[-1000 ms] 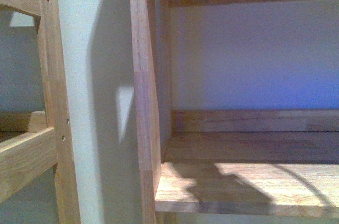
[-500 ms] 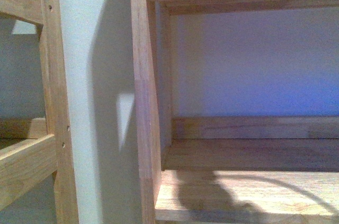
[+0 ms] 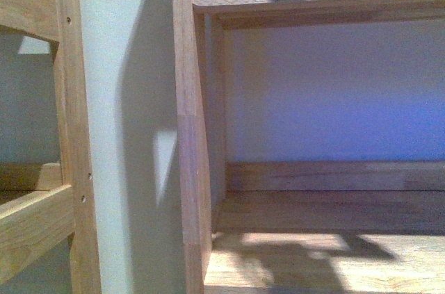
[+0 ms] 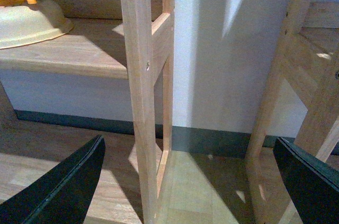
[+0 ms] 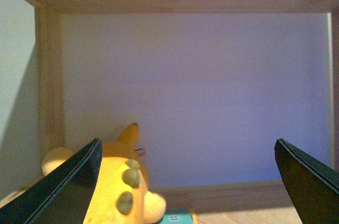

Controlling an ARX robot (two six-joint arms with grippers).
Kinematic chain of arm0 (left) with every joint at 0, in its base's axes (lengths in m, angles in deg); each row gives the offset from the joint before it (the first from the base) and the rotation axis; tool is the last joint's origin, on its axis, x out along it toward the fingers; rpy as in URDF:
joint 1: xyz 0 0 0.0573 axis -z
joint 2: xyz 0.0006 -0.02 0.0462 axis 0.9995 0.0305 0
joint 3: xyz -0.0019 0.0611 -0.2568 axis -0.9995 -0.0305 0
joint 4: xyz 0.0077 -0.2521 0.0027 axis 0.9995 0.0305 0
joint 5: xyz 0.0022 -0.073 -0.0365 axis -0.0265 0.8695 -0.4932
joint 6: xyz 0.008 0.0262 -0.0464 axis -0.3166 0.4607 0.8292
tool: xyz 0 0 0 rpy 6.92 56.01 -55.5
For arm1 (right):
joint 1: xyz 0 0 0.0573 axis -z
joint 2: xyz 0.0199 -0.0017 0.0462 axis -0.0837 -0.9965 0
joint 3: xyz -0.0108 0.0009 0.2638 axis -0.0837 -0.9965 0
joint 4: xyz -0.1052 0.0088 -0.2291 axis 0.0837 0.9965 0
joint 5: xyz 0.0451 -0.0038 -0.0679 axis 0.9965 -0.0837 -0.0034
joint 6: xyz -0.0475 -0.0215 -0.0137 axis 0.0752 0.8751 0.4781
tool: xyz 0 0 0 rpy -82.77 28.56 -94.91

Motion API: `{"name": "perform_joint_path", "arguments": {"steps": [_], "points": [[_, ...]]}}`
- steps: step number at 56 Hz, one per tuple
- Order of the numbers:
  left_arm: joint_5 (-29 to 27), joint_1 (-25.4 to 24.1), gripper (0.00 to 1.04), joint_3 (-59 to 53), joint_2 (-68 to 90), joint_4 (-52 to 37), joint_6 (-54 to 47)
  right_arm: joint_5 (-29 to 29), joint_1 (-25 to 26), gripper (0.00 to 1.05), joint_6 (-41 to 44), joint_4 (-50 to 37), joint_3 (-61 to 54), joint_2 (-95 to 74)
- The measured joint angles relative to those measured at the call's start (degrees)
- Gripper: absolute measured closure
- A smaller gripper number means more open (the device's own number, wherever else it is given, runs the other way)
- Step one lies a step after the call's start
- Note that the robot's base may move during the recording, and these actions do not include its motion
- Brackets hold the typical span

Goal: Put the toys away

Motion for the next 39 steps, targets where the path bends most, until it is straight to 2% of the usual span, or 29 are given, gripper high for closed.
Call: {"name": "perform_joint_path", "arguments": {"steps": [10, 22, 28, 39], "points": [[0.00, 0.00, 0.06, 0.00, -0.02, 0.00, 0.00, -0.11, 2.10, 0.06, 0.98, 0.11, -9.14, 10.16], [0.00, 0.00, 0.06, 0.00, 0.00, 0.00, 0.02, 2.93, 9.07, 0.06, -1.95, 6.23, -16.63, 21.20], [-0.02, 0.00, 0.06, 0.00, 0.00, 0.00, 0.00, 7.39, 14.88, 0.06, -5.46, 10.86, -18.21, 25.00], [-0.02, 0.00, 0.06, 0.00, 0.00, 0.00, 0.00, 18.38, 29.22, 0.06, -13.16, 14.75, -22.88, 29.03]]}}
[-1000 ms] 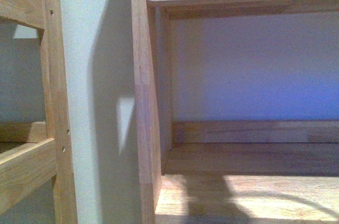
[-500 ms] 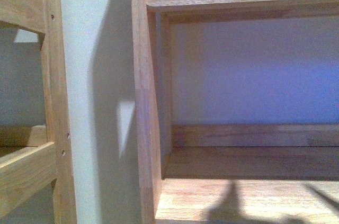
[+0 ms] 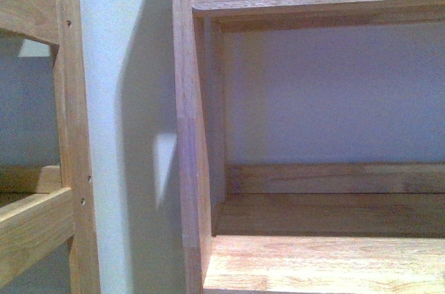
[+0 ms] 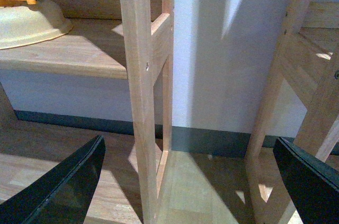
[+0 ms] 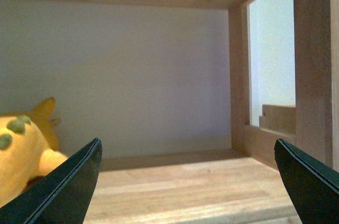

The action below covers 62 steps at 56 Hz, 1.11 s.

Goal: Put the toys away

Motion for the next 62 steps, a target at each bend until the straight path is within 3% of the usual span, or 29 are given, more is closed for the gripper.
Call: {"name": "perform_joint_path", "arguments": {"steps": [8, 18, 26, 40, 59, 62], "points": [[0.02, 0.00, 0.06, 0.00, 0.00, 0.00, 0.00, 7.58, 9.16, 0.06, -4.76, 1.44, -7.48, 3.43], [0.02, 0.00, 0.06, 0.00, 0.00, 0.00, 0.00, 14.25, 15.02, 0.06, -8.72, 3.13, -18.32, 9.38], [0.02, 0.00, 0.06, 0.00, 0.00, 0.00, 0.00, 14.99, 14.05, 0.06, -9.90, 1.62, -26.05, 13.70], [0.00, 0.00, 0.06, 0.00, -0.02, 0.00, 0.02, 13.40, 8.11, 0.06, -12.66, 3.76, -37.81, 20.48], [0.00, 0.00, 0.06, 0.00, 0.00, 0.00, 0.00, 13.22, 7.26, 0.06, -13.70, 4.00, -38.95, 21.11], [0.00, 0.00, 0.06, 0.00, 0.00, 0.00, 0.02, 18.08, 8.50, 0.11, -12.85, 7.37, -38.10, 20.98]]}}
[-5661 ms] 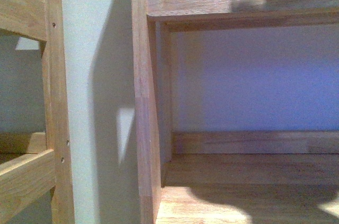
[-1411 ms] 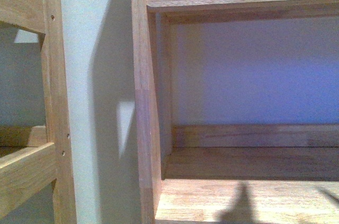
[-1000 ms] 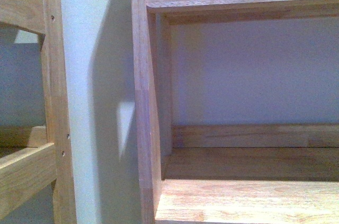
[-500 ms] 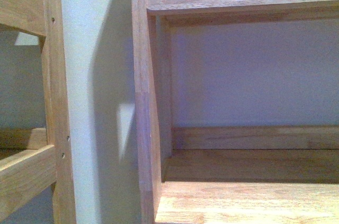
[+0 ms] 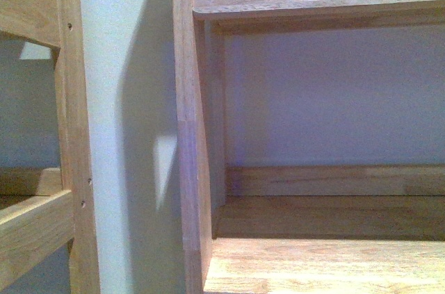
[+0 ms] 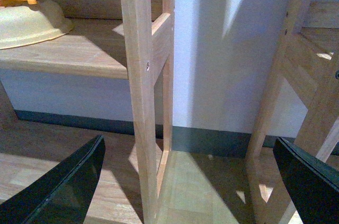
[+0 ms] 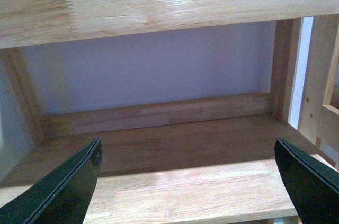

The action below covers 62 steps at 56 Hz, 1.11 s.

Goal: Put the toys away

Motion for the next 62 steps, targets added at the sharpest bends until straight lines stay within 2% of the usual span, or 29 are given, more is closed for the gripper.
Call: {"name": "perform_joint_path", "arguments": {"steps": [5, 11, 13, 20, 31, 62], "points": [[0.02, 0.00, 0.06, 0.00, 0.00, 0.00, -0.02, 7.87, 1.38, 0.23, 1.51, 6.05, -0.46, 0.87], [-0.02, 0.00, 0.06, 0.00, -0.02, 0.00, 0.00, 3.10, -4.31, 0.38, 2.36, 5.92, -4.52, 3.17], [0.00, 0.00, 0.06, 0.00, -0.02, 0.00, -0.02, 2.54, -6.01, 0.46, 2.62, 5.14, -6.82, 4.46], [0.00, 0.00, 0.06, 0.00, -0.02, 0.00, -0.02, 2.03, -6.80, 0.74, 3.21, 2.80, -12.92, 7.85], [0.00, 0.00, 0.06, 0.00, 0.00, 0.00, -0.02, 2.01, -6.84, 1.02, 3.39, 1.05, -17.55, 10.58], [0.00, 0.00, 0.06, 0.00, 0.00, 0.00, 0.00, 2.01, -6.86, 1.01, 3.41, -1.20, -25.11, 15.85]]}}
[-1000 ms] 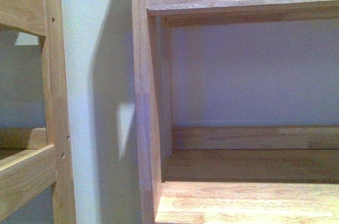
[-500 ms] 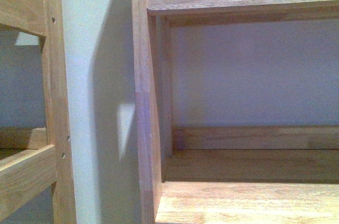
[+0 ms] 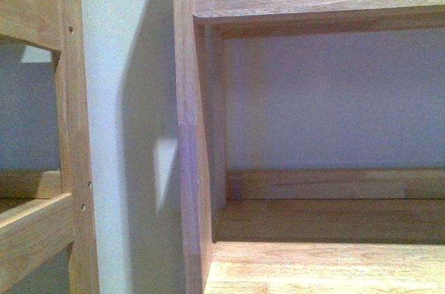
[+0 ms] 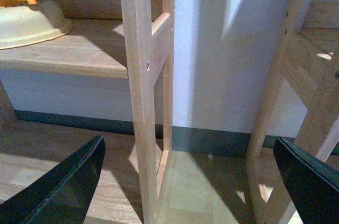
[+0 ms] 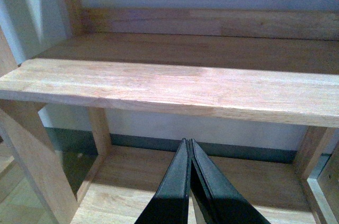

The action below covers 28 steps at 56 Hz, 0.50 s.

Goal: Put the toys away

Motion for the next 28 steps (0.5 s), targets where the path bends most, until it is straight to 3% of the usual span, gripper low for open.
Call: {"name": "perform_joint_path", "arguments": {"steps": [28], "points": [[0.00, 0.00, 0.06, 0.00, 0.00, 0.00, -0.02, 0.00, -0.02, 1.01, 0.02, -0.63, -4.09, 3.87]]}}
